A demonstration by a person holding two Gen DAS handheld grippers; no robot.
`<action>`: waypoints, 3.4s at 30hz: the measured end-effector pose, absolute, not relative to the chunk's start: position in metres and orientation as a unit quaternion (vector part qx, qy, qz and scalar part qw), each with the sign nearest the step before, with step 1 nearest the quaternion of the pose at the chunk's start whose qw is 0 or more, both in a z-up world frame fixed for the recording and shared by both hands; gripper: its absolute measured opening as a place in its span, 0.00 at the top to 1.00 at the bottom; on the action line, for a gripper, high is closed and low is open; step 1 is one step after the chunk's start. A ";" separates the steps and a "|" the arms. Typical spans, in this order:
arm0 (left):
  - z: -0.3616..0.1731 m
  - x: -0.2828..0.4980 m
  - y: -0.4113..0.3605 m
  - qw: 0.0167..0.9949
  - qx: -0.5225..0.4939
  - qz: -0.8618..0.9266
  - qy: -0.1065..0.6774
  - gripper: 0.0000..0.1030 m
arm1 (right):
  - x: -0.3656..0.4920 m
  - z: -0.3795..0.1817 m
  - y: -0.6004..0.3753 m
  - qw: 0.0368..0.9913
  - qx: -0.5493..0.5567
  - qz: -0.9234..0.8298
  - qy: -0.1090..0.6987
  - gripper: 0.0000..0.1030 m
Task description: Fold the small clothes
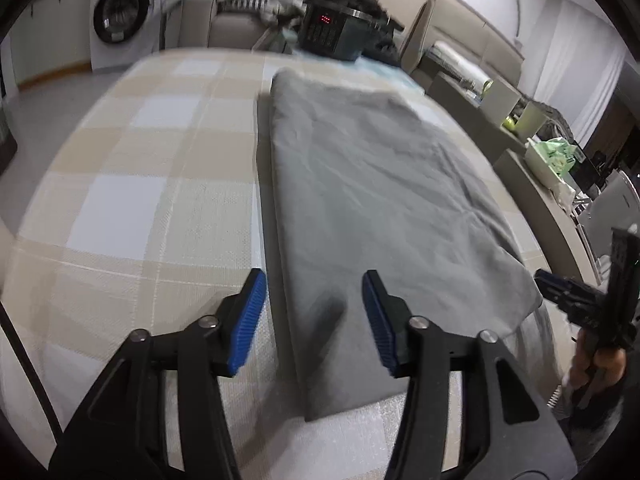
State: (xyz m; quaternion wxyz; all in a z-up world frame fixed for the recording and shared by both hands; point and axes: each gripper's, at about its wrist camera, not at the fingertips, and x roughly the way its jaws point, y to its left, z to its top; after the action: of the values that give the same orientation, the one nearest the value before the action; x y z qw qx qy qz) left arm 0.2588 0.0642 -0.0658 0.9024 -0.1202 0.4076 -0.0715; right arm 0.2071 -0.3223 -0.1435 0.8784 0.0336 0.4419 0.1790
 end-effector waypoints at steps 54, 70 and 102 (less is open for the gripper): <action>-0.061 0.167 0.052 0.960 -0.109 -0.062 0.249 0.01 | 0.125 -0.116 -0.313 0.943 0.084 0.243 0.210 0.00; -0.062 0.168 0.053 0.960 -0.110 -0.063 0.250 0.01 | 0.126 -0.117 -0.314 0.943 0.085 0.242 0.214 0.00; -0.064 0.171 0.055 0.959 -0.110 -0.063 0.252 0.01 | 0.127 -0.118 -0.315 0.942 0.084 0.241 0.218 0.00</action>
State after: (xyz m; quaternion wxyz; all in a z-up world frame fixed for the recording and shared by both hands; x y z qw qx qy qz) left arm 0.1706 0.0547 -0.0642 0.9594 -0.1102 0.2517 -0.0629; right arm 0.1275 -0.3154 -0.1179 0.9420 0.0839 0.2179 0.2413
